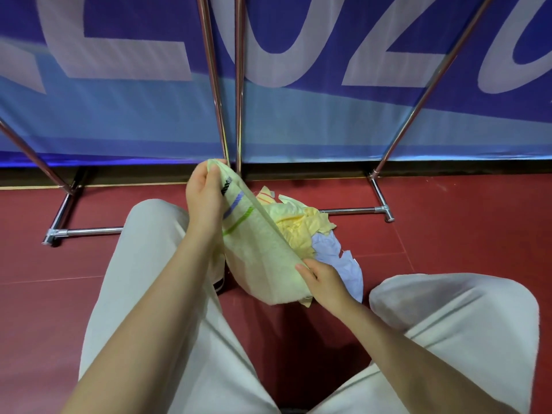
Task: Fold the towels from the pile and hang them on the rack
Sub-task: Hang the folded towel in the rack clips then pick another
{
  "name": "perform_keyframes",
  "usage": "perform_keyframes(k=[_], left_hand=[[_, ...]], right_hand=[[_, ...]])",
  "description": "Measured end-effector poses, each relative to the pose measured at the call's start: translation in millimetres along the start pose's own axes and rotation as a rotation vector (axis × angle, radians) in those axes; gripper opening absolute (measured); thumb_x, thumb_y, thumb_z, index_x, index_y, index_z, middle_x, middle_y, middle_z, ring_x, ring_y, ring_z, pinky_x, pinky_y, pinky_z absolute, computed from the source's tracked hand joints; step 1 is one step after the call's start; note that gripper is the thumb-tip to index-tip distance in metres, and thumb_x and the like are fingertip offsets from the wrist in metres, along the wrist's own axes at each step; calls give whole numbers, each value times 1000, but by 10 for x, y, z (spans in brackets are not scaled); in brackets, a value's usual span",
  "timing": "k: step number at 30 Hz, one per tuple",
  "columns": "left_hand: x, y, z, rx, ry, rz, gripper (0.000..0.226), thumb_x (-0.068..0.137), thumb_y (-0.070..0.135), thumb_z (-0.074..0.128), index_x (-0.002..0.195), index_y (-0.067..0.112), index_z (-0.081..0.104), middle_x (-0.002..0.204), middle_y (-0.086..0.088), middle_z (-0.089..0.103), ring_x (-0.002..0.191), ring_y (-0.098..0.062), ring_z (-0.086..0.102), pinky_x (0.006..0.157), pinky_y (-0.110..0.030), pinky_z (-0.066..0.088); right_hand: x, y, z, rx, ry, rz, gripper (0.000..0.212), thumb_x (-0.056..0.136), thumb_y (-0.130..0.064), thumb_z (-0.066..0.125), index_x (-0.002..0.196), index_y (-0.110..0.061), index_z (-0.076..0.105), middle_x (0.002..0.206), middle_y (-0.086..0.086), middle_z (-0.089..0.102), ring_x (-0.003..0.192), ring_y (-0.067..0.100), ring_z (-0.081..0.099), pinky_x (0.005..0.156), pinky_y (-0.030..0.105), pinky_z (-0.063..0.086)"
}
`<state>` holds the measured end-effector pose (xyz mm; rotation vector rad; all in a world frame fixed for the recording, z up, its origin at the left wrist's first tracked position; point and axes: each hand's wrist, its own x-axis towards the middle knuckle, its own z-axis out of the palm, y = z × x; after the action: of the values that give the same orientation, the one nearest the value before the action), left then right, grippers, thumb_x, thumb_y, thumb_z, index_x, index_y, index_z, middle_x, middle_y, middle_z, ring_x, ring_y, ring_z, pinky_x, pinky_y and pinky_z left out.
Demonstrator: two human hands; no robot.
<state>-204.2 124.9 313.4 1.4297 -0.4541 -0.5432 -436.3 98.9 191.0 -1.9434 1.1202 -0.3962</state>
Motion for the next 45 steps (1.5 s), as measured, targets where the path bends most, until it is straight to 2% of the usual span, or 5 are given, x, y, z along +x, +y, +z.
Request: perform_keyframes(k=[8, 22, 26, 36, 45], left_hand=[[29, -13, -214, 73, 4, 69, 24, 98, 16, 43, 86, 22, 63, 85, 7, 61, 80, -6, 56, 80, -26, 47], [-19, -75, -132, 154, -166, 242, 28, 99, 16, 43, 85, 32, 61, 84, 15, 62, 83, -1, 57, 80, -20, 45], [23, -150, -133, 187, -145, 246, 25, 98, 19, 41, 87, 27, 61, 84, 14, 60, 82, -3, 55, 80, -24, 45], [162, -393, -180, 280, 106, 89, 23, 100, 17, 36, 80, 17, 48, 75, 13, 46, 68, 0, 41, 67, -20, 36], [45, -432, 12, 245, 28, 75, 22, 101, 18, 36, 85, 20, 51, 80, 13, 50, 72, 2, 44, 67, -10, 37]], right_hand=[[88, -65, -30, -5, 80, 129, 33, 89, -28, 66, 120, -19, 58, 76, -4, 61, 75, 7, 59, 77, 22, 48], [289, 92, -371, -264, 287, 170, 11, 87, -24, 69, 87, -14, 64, 87, -4, 49, 89, 13, 40, 78, 26, 35], [303, 126, -421, 23, 197, 307, 19, 92, -12, 59, 76, -12, 49, 65, -2, 45, 58, 8, 41, 57, 21, 37], [496, -83, -1116, 896, 315, 212, 18, 93, -14, 59, 106, -3, 66, 95, 8, 70, 86, 16, 66, 78, 26, 52], [508, -178, -1467, 487, 524, 79, 13, 94, -18, 58, 96, -12, 70, 89, 2, 68, 80, 8, 61, 74, 23, 49]])
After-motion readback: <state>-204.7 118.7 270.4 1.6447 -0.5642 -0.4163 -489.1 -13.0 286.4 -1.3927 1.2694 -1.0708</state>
